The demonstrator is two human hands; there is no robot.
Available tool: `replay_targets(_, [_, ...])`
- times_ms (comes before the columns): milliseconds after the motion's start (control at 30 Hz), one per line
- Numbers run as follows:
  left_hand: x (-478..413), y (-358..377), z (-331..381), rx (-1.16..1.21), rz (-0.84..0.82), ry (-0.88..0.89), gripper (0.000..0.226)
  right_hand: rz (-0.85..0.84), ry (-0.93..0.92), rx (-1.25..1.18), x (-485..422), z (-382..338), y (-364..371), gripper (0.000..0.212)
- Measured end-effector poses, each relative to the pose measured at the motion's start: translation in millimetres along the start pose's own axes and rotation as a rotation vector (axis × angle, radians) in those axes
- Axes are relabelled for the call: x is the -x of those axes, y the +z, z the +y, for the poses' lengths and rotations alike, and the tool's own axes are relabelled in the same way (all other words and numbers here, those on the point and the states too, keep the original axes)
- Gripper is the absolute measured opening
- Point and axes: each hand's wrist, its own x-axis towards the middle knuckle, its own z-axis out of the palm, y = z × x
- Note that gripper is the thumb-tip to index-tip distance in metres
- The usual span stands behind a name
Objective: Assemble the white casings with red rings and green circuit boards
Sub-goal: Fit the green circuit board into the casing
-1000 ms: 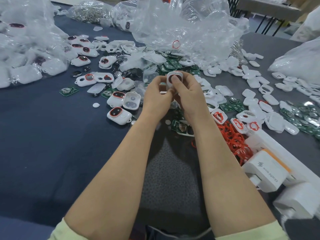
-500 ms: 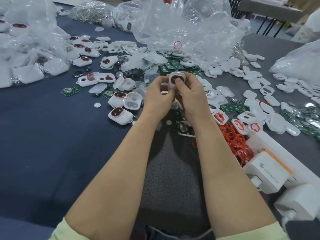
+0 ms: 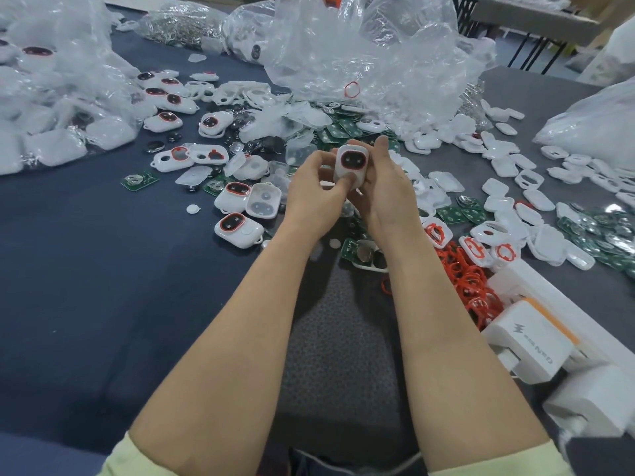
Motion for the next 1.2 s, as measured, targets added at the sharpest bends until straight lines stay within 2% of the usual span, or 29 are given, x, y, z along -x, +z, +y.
replay_targets(167, [-1,0,0,-0.060,0.012,0.028,0.015,0.020,0.023,0.011,3,-3,3,0.053])
replay_targets(400, [2,2,2,0.047,0.003,0.003,0.015,0.013,-0.013,0.025,1,-1,-3,0.051])
replay_targets(567, [-1,-8,10,0.227,0.173,-0.127,0.009,0.051,-0.069,0.166,-1,6,15,0.039])
replay_targets(700, [-16,-43,24,0.271,0.347,-0.119,0.009,-0.043,-0.187,0.379,-5,2,76,0.024])
replay_targets(767, [-22,-74,30,0.276,0.439,-0.093,0.011,-0.091,-0.209,0.383,-8,1,115,0.014])
replay_targets(900, [-38,-153,36,0.257,0.604,-0.095,0.014,-0.243,-0.096,0.370,-20,13,200,0.009])
replay_targets(1000, [-56,-214,44,0.324,0.737,-0.139,0.037,-0.322,-0.054,0.373,-24,18,272,0.016])
replay_targets(1067, [-67,-248,48,0.373,0.820,-0.123,0.044,-0.342,-0.017,0.324,-29,18,314,0.011])
replay_targets(1133, [-75,-269,47,0.390,0.885,-0.117,0.044,-0.416,-0.003,0.344,-31,17,343,0.019])
replay_targets(1200, [-75,-275,42,0.398,0.924,-0.119,0.034,-0.531,-0.026,0.421,-30,20,349,0.009])
